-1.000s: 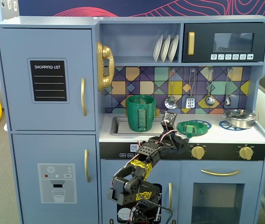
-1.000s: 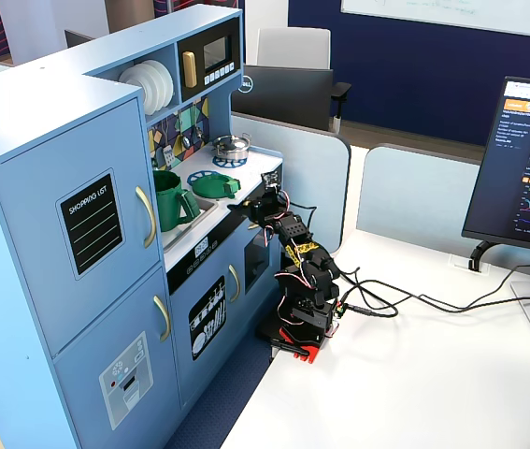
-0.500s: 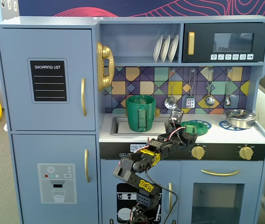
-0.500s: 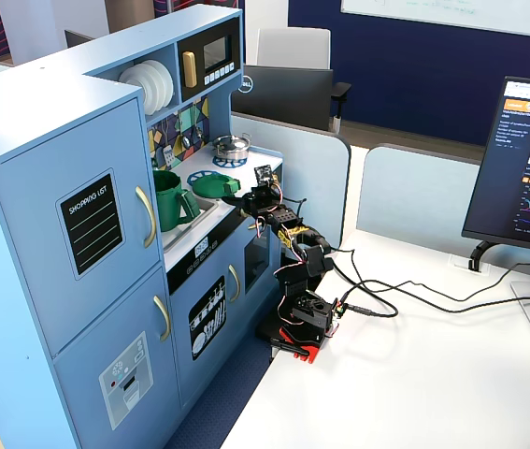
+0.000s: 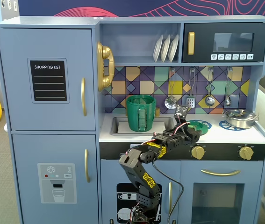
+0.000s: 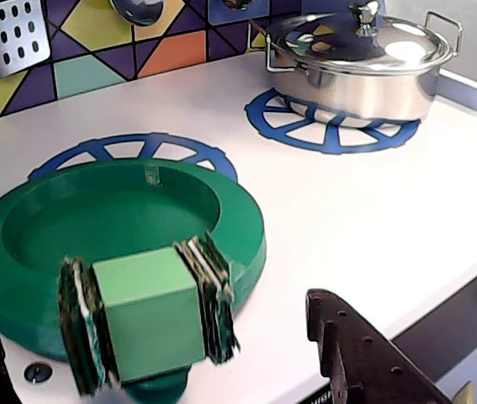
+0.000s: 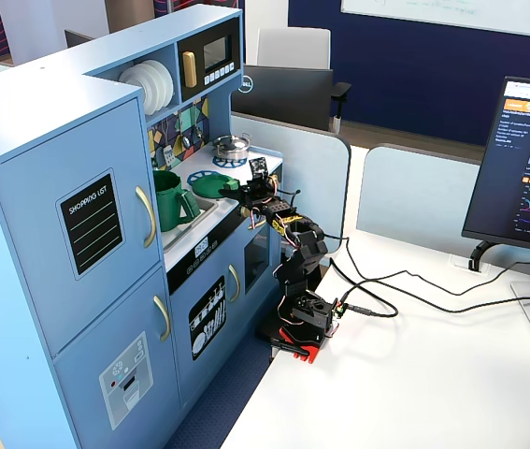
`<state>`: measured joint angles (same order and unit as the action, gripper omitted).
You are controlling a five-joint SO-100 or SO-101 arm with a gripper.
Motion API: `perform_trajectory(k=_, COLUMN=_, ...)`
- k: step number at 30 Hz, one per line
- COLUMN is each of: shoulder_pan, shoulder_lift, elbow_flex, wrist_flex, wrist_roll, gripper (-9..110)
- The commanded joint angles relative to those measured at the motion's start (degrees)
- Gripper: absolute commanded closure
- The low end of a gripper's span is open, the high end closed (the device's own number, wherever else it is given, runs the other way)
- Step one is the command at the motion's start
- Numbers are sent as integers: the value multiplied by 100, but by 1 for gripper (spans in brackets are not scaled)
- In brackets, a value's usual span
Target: Pick up the lid from the counter and put it on the green recipient
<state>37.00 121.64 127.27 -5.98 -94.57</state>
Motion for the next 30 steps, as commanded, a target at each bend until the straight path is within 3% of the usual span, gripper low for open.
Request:
perform_trajectory(k=1, shoulder_pan=-149, shoulder_lift=-316, elbow_flex=-729, wrist_flex=-211, wrist_roll=-26, gripper=62)
perform_trajectory(k=12, shoulder_pan=-413, shoulder_lift=-1072, elbow_flex=-1257, wrist_flex=-334, wrist_roll=-62, gripper=66)
perform_trajectory(k=14, shoulder_pan=-466, shoulder_lift=-1151, elbow_flex=-1310, wrist_flex=-343, wrist_roll=-176, gripper=76)
perform_trajectory(k=17, shoulder_pan=-536, shoulder_lift=-1160, elbow_flex=-1266, wrist_flex=-422, wrist_roll=-439, gripper=101)
perform_trajectory(k=24, shoulder_pan=-536, shoulder_lift=-1107, elbow_flex=-1424, wrist_flex=-554, wrist_roll=-211, gripper=101)
perform_trajectory(k=30, shoulder_pan=-563, shoulder_lift=-949, elbow_flex=-2654, wrist_flex=387, wrist_roll=-123, gripper=102)
